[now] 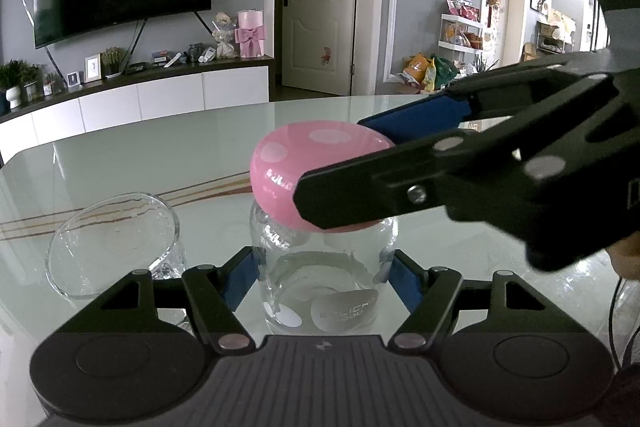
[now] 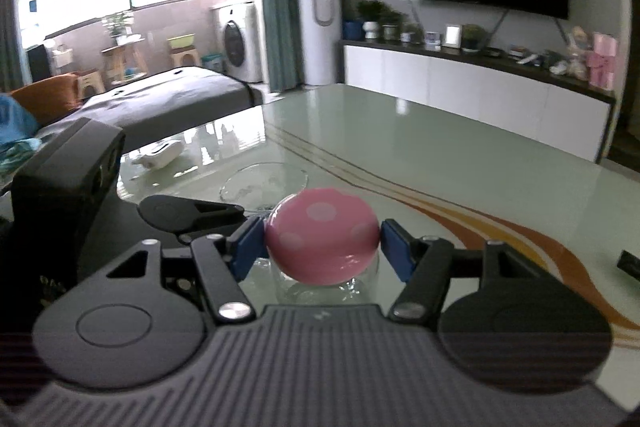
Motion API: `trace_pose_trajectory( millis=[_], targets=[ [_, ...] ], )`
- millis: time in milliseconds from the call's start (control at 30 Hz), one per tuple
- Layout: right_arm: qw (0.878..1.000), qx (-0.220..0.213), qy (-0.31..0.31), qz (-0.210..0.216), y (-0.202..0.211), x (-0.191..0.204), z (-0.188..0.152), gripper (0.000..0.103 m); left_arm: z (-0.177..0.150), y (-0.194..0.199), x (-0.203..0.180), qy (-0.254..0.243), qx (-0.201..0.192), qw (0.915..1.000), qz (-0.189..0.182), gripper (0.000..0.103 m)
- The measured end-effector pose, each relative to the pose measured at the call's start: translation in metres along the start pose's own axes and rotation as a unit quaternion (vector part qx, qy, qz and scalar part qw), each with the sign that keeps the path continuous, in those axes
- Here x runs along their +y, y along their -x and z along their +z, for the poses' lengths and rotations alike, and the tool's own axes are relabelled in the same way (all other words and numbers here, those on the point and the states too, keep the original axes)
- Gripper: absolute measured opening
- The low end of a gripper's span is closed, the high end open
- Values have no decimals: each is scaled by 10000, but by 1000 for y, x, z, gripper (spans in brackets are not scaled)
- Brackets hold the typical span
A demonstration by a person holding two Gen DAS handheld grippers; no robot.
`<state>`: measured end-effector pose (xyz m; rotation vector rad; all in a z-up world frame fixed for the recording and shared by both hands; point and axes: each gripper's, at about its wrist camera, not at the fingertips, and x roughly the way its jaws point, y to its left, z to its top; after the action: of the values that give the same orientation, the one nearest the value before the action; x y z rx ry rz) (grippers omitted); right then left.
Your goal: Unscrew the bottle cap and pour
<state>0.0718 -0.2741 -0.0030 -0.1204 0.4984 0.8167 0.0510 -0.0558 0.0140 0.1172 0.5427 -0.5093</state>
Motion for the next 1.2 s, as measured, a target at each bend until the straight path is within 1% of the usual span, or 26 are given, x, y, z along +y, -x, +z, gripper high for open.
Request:
trace_pose_trajectory(
  millis=[167, 367, 633, 1033, 1200],
  targets=[
    [9991, 115, 187, 365, 3, -9, 6, 64, -1, -1, -1, -20, 2, 10000, 7, 74],
    [9971, 200, 347, 642, 6, -14, 11, 64, 0, -1, -3, -23, 1, 10000, 11, 74],
    [9970, 194, 391, 640, 10, -9, 12, 65, -1, -1, -1, -51, 0, 10000, 26, 74],
    [9953, 292, 493, 781, 5, -21, 19, 65, -1, -2, 0, -56, 0, 10000, 29, 74],
    [9962, 218, 553, 644, 6, -15, 16, 66, -1, -2, 0, -46, -2, 10000, 26, 74]
  ],
)
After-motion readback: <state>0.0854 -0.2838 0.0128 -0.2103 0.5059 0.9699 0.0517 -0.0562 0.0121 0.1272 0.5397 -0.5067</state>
